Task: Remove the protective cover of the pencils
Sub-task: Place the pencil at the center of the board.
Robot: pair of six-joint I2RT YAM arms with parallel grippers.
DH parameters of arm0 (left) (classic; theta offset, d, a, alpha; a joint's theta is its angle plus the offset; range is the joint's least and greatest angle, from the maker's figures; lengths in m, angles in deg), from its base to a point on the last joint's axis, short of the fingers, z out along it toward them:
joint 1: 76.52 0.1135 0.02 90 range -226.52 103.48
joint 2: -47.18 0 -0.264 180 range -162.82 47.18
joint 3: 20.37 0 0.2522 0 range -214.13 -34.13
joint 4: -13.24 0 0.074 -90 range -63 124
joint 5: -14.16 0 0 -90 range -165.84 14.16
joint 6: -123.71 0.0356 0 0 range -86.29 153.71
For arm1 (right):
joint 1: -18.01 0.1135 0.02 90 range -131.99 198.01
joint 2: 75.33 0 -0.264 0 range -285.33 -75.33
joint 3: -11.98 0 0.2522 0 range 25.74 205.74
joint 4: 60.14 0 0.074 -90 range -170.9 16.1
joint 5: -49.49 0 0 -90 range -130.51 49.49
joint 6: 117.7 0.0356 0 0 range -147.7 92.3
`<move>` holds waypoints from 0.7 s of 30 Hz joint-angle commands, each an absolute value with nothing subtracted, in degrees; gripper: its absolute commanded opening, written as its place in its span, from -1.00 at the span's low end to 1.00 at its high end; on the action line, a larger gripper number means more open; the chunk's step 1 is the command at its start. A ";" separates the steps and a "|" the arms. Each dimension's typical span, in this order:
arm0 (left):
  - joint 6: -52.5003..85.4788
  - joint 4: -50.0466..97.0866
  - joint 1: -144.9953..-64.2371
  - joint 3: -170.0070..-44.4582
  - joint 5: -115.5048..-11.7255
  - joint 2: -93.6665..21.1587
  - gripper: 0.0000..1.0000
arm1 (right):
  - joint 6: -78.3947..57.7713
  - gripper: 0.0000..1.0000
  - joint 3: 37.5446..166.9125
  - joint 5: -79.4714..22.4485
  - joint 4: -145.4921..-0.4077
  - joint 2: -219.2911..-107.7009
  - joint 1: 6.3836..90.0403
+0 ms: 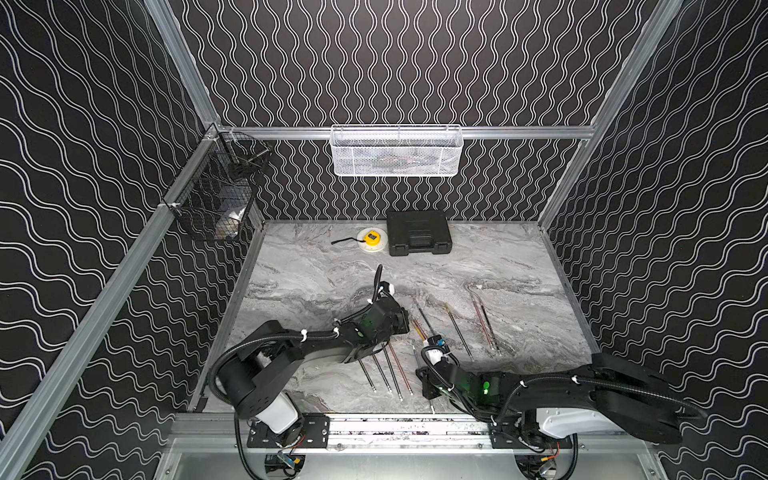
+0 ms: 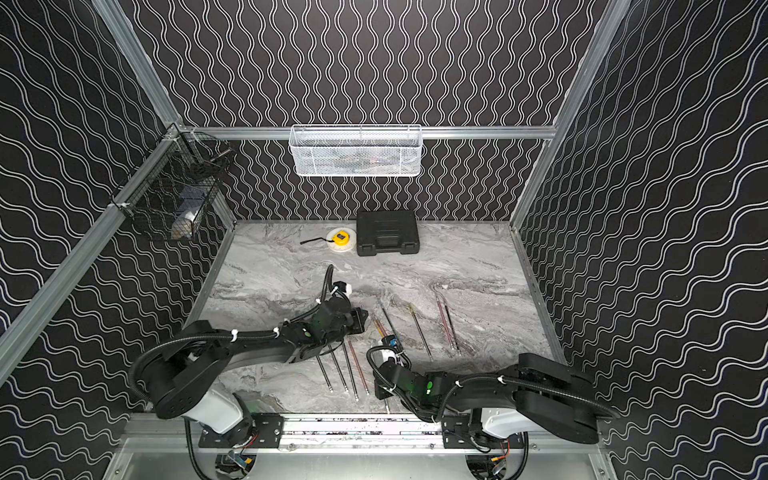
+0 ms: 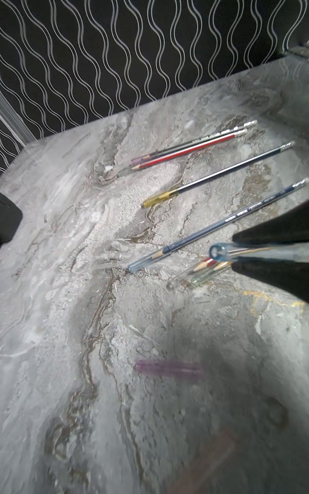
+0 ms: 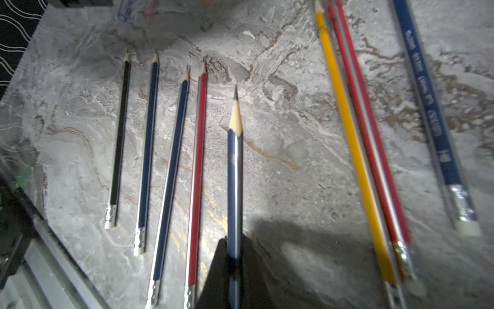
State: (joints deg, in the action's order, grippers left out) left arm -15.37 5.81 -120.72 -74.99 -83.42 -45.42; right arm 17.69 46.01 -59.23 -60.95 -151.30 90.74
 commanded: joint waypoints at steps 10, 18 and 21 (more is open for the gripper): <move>-12.10 11.12 -120.62 -80.95 -86.27 -53.70 -0.93 | 19.63 -1.00 48.33 -58.00 -59.14 -157.33 90.79; -10.86 15.58 -120.61 -83.27 -88.68 -55.53 -0.93 | 20.02 -0.95 48.81 -58.18 -59.57 -158.36 90.81; -10.63 15.96 -120.64 -83.52 -89.37 -55.74 -0.92 | 20.35 -0.90 49.11 -58.72 -59.93 -159.06 90.77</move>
State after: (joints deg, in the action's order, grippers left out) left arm -11.44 14.64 -120.72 -82.97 -87.37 -55.17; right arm 19.44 48.96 -58.31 -57.61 -158.36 90.74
